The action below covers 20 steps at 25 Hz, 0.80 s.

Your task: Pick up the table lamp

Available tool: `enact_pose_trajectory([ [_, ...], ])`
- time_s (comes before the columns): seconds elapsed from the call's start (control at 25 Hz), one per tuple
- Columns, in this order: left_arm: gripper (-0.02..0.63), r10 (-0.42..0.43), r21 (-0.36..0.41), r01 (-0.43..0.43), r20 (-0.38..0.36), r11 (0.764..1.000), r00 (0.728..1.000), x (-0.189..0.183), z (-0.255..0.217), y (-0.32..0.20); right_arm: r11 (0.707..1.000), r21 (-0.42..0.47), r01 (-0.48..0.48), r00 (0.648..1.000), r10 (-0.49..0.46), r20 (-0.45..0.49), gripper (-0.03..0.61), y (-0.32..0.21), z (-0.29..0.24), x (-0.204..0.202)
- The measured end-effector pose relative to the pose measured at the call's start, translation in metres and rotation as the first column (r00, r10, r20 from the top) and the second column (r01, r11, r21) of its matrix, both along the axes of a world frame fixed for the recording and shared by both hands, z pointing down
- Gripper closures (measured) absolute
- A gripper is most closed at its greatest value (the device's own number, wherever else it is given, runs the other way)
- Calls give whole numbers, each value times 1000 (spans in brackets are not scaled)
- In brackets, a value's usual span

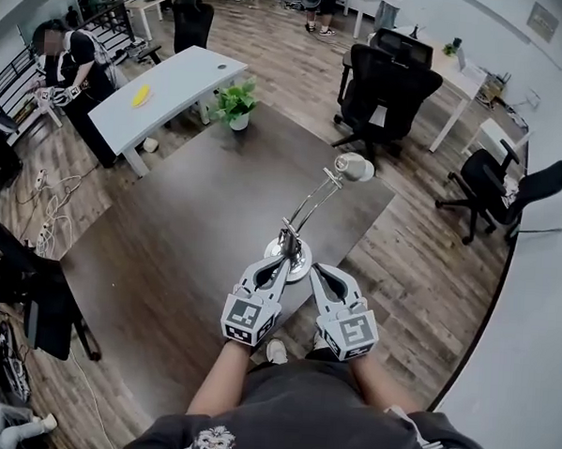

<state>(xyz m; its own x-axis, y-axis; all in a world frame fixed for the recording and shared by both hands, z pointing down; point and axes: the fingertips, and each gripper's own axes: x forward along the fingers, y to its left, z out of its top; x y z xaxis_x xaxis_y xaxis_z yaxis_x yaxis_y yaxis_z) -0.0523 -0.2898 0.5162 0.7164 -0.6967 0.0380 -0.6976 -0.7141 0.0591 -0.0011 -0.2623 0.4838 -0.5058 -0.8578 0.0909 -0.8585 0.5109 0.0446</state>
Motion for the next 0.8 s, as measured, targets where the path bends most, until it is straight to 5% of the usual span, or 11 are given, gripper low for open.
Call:
enact_pose_trajectory([
  [0.68, 606, -125, -34, 126, 35, 991, 992, 2, 27, -44, 989, -43, 139, 990, -138, 37, 551, -62, 26, 17],
  [0.8, 499, -152, -43, 154, 40, 987, 988, 4, 32, -51, 988, -52, 149, 988, -147, 42, 551, -68, 29, 22],
])
